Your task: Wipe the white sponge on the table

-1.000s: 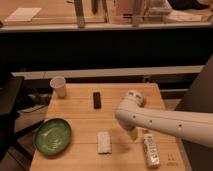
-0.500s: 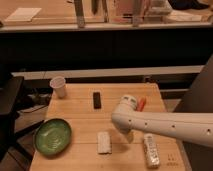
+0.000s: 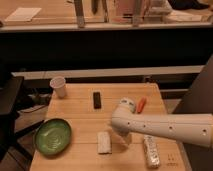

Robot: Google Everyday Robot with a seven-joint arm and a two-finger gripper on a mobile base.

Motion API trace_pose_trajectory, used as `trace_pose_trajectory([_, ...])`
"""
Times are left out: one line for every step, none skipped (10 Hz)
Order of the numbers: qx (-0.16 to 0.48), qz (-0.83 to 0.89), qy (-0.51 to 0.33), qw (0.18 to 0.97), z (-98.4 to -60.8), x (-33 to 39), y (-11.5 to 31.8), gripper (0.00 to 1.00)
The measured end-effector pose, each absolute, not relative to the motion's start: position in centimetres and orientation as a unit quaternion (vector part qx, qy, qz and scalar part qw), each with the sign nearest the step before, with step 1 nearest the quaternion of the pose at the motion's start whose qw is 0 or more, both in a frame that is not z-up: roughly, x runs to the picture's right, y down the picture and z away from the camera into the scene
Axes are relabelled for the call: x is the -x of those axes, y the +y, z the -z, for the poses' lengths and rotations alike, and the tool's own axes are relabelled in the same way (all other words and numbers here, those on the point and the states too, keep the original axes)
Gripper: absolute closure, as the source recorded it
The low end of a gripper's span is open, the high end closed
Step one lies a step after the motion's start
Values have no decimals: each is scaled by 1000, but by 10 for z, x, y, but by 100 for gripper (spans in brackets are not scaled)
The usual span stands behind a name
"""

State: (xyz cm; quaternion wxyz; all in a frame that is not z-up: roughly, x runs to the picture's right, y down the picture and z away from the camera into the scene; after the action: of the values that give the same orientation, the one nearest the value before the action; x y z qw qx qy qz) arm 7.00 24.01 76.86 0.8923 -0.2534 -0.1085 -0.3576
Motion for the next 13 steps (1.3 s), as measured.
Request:
trace_pose_trajectory([252, 364, -112, 890, -770, -67, 242, 20])
trace_pose_trajectory([251, 370, -115, 887, -771, -66, 243, 20])
trace_pose_trajectory([250, 376, -118, 884, -773, -65, 244, 20])
trace_pose_trajectory([250, 381, -120, 882, -773, -63, 245, 20])
trace_pose_trajectory([249, 385, -124, 880, -774, -61, 245, 20])
trace_pose_trajectory([249, 390, -127, 877, -775, -60, 246, 20])
trace_pose_trajectory([249, 394, -129, 876, -775, -59, 247, 20])
trace_pose_trajectory([249, 398, -130, 873, -776, -58, 247, 20])
trace_pose_trajectory([248, 405, -133, 870, -777, -56, 247, 20])
trace_pose_trajectory([247, 409, -135, 868, -778, -54, 247, 20])
trace_pose_trajectory([247, 413, -138, 866, -778, -53, 247, 20])
trace_pose_trajectory([247, 419, -141, 862, -779, -50, 247, 20])
trace_pose_trajectory([247, 424, -144, 859, -779, -48, 247, 20])
